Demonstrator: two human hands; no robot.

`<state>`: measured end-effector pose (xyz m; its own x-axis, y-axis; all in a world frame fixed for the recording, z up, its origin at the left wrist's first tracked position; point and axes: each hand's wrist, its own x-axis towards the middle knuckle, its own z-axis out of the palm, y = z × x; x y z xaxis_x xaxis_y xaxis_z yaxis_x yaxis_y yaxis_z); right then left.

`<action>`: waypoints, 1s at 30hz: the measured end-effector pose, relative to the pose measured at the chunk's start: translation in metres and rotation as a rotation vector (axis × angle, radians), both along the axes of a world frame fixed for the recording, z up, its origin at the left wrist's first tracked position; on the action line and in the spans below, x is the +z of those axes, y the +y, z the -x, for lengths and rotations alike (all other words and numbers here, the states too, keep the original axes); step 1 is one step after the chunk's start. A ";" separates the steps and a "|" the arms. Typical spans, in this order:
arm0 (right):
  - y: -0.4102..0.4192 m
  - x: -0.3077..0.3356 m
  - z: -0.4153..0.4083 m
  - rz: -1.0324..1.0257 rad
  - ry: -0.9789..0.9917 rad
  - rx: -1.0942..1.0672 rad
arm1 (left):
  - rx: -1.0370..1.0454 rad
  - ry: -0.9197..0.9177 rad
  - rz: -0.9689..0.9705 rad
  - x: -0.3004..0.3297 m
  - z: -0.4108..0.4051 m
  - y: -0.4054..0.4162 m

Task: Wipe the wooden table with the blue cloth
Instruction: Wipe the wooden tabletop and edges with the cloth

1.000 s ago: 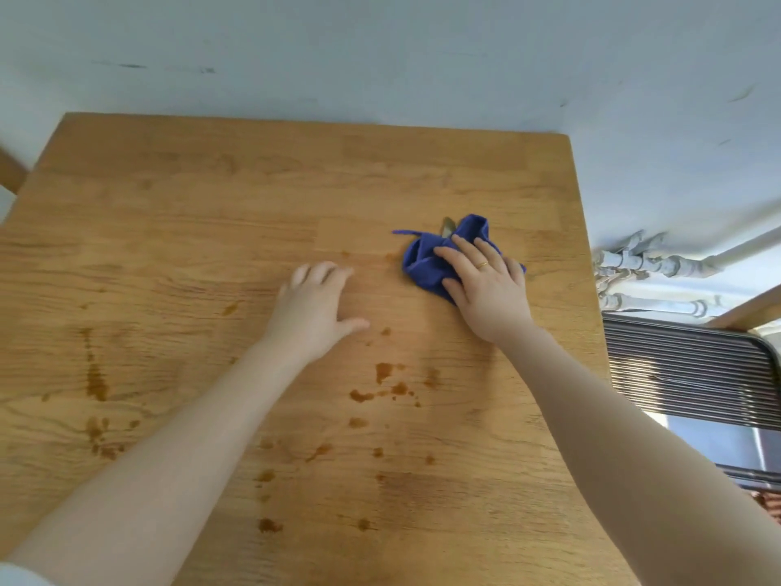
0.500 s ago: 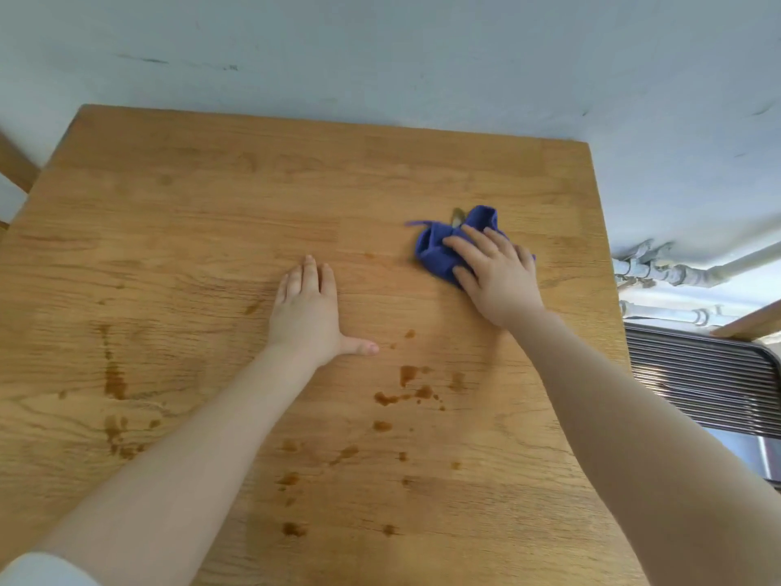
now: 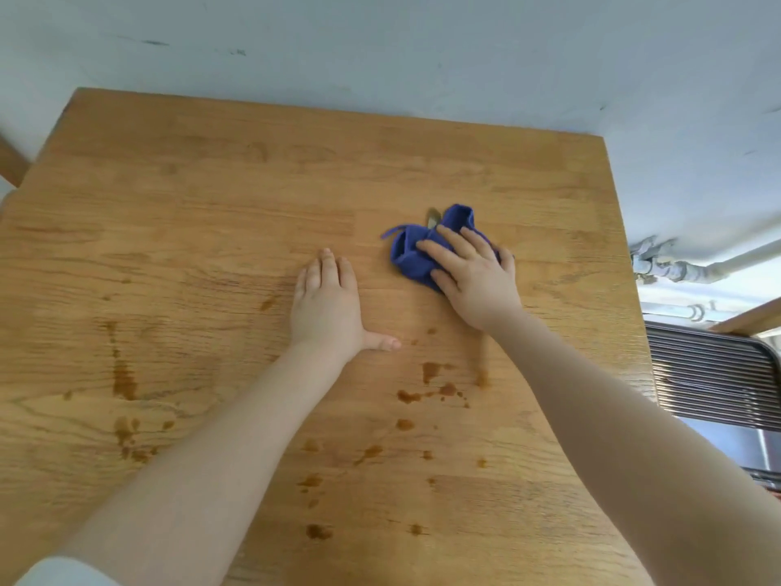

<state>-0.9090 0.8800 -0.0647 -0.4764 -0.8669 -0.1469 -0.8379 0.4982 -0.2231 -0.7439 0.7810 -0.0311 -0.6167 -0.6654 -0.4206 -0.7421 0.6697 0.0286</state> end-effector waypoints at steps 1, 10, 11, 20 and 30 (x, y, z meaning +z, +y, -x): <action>-0.013 0.000 0.007 0.000 0.000 -0.053 | 0.002 0.007 0.001 -0.001 -0.001 0.000; -0.002 0.000 -0.027 0.011 0.103 0.297 | 0.035 0.094 -0.010 -0.008 -0.008 0.002; 0.005 0.002 -0.031 -0.002 0.092 0.332 | 0.041 0.098 -0.016 -0.007 -0.009 0.002; -0.063 -0.002 0.030 -0.002 0.058 0.089 | 0.073 0.081 -0.029 -0.008 -0.007 0.001; 0.006 0.001 -0.033 0.032 0.025 0.446 | 0.125 0.097 -0.072 0.003 -0.003 0.005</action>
<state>-0.8760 0.8863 -0.0636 -0.0583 -0.9923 -0.1095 -0.9745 0.0804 -0.2095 -0.7411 0.7857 -0.0284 -0.5713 -0.7096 -0.4124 -0.8107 0.5662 0.1488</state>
